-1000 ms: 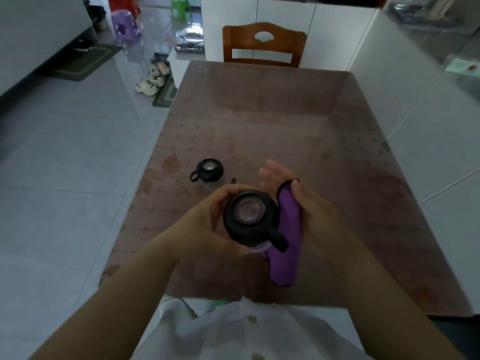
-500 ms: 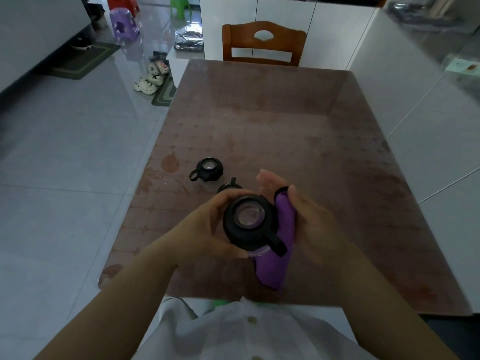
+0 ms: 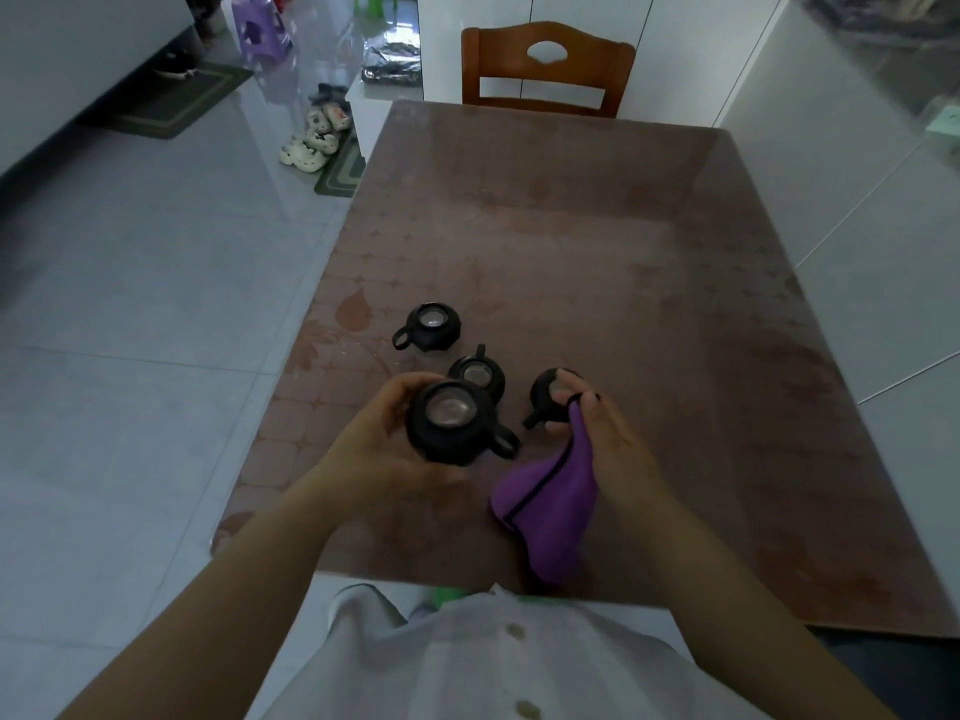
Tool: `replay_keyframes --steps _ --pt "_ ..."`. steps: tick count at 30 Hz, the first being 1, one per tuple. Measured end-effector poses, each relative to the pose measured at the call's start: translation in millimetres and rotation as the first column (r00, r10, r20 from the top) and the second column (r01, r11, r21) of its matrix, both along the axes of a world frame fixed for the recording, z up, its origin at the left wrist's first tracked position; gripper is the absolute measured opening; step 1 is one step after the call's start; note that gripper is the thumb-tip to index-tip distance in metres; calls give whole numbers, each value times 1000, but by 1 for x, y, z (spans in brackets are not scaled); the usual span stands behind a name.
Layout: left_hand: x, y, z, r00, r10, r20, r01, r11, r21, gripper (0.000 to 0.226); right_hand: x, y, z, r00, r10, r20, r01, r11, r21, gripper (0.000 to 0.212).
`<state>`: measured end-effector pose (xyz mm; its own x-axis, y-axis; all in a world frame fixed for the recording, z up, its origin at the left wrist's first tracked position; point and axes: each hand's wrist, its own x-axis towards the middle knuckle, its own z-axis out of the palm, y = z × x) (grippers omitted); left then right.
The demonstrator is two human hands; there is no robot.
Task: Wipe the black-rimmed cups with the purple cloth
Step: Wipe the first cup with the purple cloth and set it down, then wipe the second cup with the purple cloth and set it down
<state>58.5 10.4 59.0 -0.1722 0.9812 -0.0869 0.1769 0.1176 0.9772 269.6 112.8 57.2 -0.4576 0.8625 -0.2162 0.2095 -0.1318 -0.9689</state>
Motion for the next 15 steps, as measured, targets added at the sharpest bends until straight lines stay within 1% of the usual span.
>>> replay_keyframes --steps 1,3,5,7,9,10,12,15 --pt "-8 0 -11 994 108 -34 -109 993 -36 75 3 2 -2 999 -23 25 22 998 65 32" --pt "-21 2 -35 949 298 -99 -307 947 -91 67 7 5 -13 993 -16 113 -2 987 163 35" --pt "-32 4 -54 896 413 -166 -434 892 -126 64 9 2 -27 978 8 210 -56 973 224 33" --pt "-42 5 -69 857 457 -238 -500 849 -168 64 11 -5 -38 961 46 273 -117 961 250 30" --pt "-51 4 -79 827 449 -339 -529 826 -195 64 13 -10 -46 934 111 339 -201 949 242 34" --pt "-55 4 -84 818 434 -377 -528 826 -195 65 14 -12 -49 920 138 368 -228 950 213 38" --pt "-59 6 -95 812 428 -398 -533 820 -206 63 17 -15 -55 908 152 391 -229 961 158 47" --pt "-55 11 -94 805 423 -417 -541 812 -220 65 20 -15 -61 912 113 394 -183 973 144 54"
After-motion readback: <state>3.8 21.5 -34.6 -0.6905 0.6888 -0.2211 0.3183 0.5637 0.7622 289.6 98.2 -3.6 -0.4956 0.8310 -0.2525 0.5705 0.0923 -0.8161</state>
